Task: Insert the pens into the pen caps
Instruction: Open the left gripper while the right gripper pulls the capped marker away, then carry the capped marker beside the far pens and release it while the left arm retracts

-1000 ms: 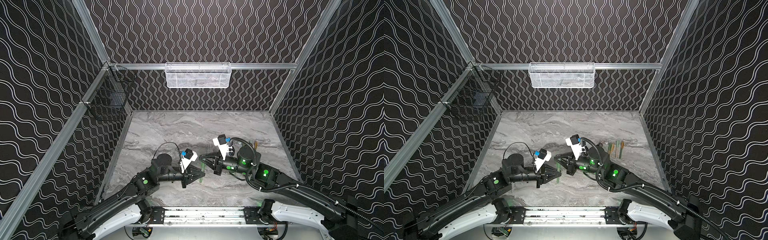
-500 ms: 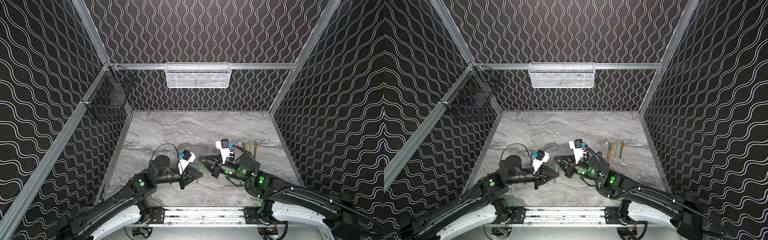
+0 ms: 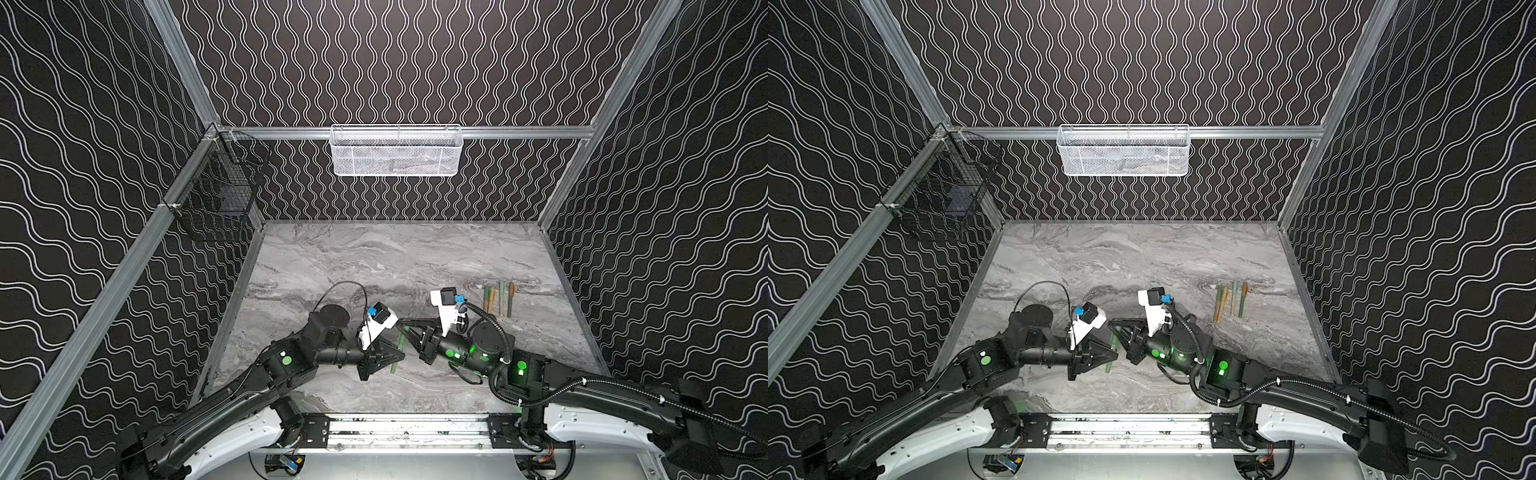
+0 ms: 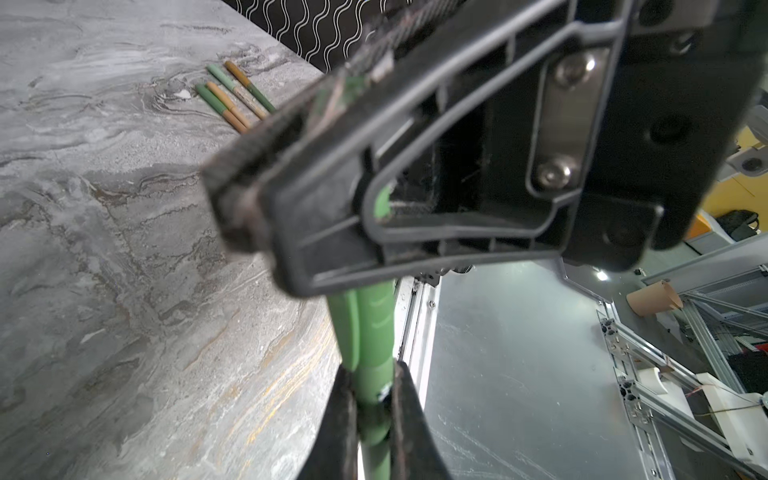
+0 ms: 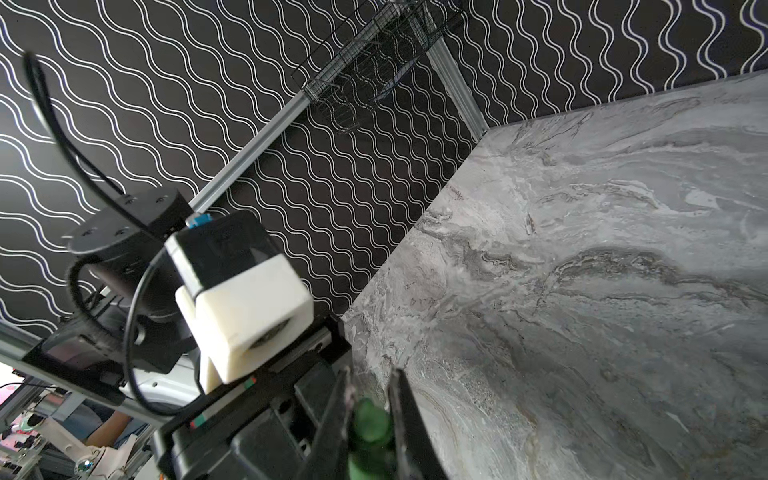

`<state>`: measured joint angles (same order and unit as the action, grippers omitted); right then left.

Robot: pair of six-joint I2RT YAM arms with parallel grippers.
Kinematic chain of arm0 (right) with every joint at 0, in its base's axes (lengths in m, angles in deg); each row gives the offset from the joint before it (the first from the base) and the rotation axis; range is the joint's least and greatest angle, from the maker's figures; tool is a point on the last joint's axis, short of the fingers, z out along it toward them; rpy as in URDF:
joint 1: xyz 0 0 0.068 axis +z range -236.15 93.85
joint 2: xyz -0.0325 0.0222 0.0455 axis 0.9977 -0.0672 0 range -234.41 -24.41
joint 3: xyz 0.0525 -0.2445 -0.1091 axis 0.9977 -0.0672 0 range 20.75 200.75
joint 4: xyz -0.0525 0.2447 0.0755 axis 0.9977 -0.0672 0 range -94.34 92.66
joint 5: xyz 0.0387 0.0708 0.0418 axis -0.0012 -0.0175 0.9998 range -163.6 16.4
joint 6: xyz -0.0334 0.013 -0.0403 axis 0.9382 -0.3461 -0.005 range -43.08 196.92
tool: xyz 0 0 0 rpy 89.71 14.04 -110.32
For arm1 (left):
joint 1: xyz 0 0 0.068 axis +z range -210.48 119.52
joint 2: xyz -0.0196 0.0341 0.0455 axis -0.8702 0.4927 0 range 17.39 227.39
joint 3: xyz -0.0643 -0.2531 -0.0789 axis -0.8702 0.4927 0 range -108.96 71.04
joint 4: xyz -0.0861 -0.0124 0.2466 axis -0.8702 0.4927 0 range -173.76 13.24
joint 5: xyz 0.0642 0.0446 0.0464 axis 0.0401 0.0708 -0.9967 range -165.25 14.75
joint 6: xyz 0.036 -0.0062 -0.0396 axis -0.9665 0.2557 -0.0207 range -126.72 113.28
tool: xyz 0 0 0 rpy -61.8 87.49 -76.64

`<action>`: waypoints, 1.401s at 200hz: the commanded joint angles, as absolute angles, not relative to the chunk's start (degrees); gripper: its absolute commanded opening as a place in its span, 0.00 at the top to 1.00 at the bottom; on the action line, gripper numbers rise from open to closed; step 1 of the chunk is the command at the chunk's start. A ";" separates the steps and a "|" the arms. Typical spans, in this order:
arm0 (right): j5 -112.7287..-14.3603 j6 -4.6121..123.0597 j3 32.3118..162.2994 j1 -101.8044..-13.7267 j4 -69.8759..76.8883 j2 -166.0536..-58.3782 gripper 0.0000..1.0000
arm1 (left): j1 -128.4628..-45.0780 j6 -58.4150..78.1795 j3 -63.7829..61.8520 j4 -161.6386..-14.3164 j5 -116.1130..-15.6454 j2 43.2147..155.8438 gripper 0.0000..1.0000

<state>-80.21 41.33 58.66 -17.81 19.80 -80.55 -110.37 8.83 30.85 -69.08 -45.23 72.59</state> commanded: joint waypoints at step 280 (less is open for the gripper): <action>-73.01 40.46 64.40 -34.26 -1.41 -76.90 1.00 | -110.06 12.75 33.00 -88.07 -55.76 69.58 0.01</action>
<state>-78.61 40.72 63.63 -26.62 5.20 -77.12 -110.09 11.41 32.56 -88.82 -47.83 70.95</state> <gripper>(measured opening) 0.135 0.997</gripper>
